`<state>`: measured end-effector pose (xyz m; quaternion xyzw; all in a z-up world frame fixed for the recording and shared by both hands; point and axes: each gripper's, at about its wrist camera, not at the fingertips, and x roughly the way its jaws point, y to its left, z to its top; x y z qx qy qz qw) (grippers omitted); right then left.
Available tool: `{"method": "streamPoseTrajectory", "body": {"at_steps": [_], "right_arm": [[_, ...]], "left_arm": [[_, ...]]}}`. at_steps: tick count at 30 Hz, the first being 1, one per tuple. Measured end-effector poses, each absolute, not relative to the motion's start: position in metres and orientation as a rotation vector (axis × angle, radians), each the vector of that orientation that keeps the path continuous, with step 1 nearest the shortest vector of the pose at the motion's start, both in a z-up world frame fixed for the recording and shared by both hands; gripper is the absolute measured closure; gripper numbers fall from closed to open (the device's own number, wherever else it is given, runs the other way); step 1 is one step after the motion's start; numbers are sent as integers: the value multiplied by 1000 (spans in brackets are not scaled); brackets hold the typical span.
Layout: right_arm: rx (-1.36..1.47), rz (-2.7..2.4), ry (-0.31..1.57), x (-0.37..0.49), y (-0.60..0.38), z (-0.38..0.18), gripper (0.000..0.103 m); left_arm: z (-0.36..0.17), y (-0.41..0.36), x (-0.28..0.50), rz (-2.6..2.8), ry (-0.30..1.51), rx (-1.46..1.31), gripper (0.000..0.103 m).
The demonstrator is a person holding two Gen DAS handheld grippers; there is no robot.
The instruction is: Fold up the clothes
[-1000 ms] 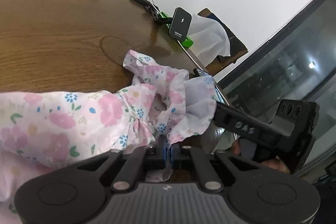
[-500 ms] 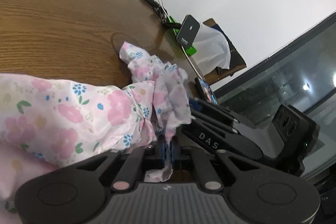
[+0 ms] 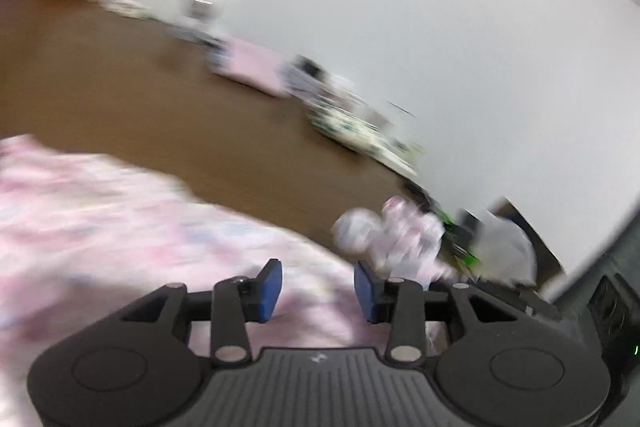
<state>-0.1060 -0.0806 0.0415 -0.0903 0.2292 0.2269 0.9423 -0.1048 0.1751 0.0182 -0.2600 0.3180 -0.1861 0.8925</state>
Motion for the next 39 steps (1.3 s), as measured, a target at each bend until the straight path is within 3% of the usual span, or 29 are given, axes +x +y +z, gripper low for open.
{"method": "streamPoseTrajectory", "body": {"at_steps": [2,6,7,12,14,15,16,17,25,27,31,36,37,39], "right_arm": [[-242,533,514,-104,-54,31,95],[-340,616,538,-113,-33,13,88],[-366,629,538,-115,-31,10,83],[-420,685,507,-127,-36,5,82],[-462,696,471,-135,-36,4,77],[-488,700,447,-140,-35,2,73],[-510,707,417,-146,-36,2,58],[-520,715,391,-154,-38,4,44],[-340,663,208,-166,-104,40,22],[-301,657,264,-154,-110,37,22],[-243,683,385,-130,-104,26,38],[-265,682,499,-109,-83,10,48],[-269,677,539,-104,-81,5,56],[-264,668,565,-99,-79,-1,59]], "left_arm": [[14,180,-113,-359,661,-570,65],[11,172,-111,-381,648,-572,54],[13,167,-106,-396,645,-560,54],[13,139,-71,-463,679,-478,53],[11,131,-63,-458,716,-433,58],[8,130,-62,-440,734,-421,83],[5,129,-60,-421,750,-413,97],[4,130,-62,-412,746,-424,97],[18,151,-102,-321,663,-499,99],[17,151,-108,-283,678,-493,99],[6,149,-112,-225,717,-468,99],[1,142,-109,-221,727,-421,98],[-1,143,-108,-220,734,-431,97],[-1,149,-108,-226,728,-459,97]]}}
